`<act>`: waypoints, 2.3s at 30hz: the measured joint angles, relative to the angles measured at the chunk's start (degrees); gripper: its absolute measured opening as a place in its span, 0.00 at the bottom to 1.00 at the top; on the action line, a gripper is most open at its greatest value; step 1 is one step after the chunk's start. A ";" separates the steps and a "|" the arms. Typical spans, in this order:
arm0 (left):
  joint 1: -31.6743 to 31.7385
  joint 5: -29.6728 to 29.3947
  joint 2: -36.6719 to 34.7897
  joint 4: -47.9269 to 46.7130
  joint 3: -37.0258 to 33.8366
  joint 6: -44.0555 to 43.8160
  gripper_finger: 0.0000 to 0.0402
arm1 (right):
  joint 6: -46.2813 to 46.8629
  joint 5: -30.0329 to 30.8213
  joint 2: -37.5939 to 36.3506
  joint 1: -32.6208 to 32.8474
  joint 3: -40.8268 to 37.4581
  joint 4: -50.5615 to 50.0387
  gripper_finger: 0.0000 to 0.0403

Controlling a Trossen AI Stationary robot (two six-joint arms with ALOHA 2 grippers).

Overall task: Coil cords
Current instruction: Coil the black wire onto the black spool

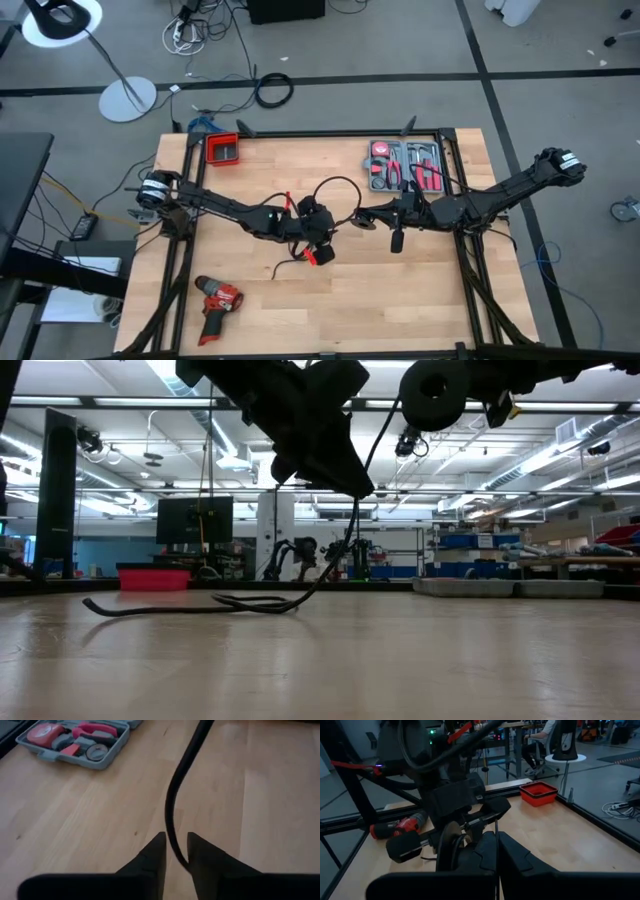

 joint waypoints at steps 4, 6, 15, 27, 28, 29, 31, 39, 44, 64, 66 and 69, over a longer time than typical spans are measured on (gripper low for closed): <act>0.22 1.21 0.00 -1.02 0.00 0.36 0.10 | 0.00 0.00 0.00 0.00 0.00 -0.17 0.00; 0.22 2.19 0.00 -1.10 0.00 1.27 0.04 | -0.21 0.00 0.00 0.00 0.00 -0.22 0.00; 0.20 2.49 0.00 -1.46 0.00 1.60 0.01 | -0.77 0.34 0.03 0.00 0.00 0.34 0.00; 0.20 -4.24 0.69 3.72 0.08 1.94 0.00 | 2.91 6.45 4.01 -0.43 0.07 10.29 0.00; 0.20 -4.47 1.19 4.08 0.07 2.02 0.00 | 3.67 6.84 5.10 -0.75 0.07 11.06 0.00; 0.20 -4.64 1.82 5.15 0.10 2.02 0.00 | 4.58 7.12 6.12 -1.12 0.07 11.91 0.00; 0.20 -4.85 2.88 5.37 0.11 1.98 0.00 | 5.93 8.28 8.05 -1.56 0.07 13.78 0.00; -0.61 -7.04 4.11 6.52 0.12 1.43 0.00 | 10.82 16.37 11.41 -4.66 0.07 16.57 0.00; -0.15 -7.53 4.11 5.45 0.13 1.01 0.00 | 19.77 12.21 11.45 -8.78 0.00 16.75 0.00; 0.77 -0.12 4.14 10.35 0.84 1.61 0.22 | 18.11 14.75 15.96 -10.21 0.02 18.09 0.00; 0.22 0.39 4.15 8.96 2.34 1.60 0.22 | 18.05 14.95 15.96 -10.16 0.02 17.24 0.00; -0.19 -0.03 4.15 4.76 5.23 3.05 0.22 | 18.08 14.88 15.96 -10.14 0.02 16.66 0.00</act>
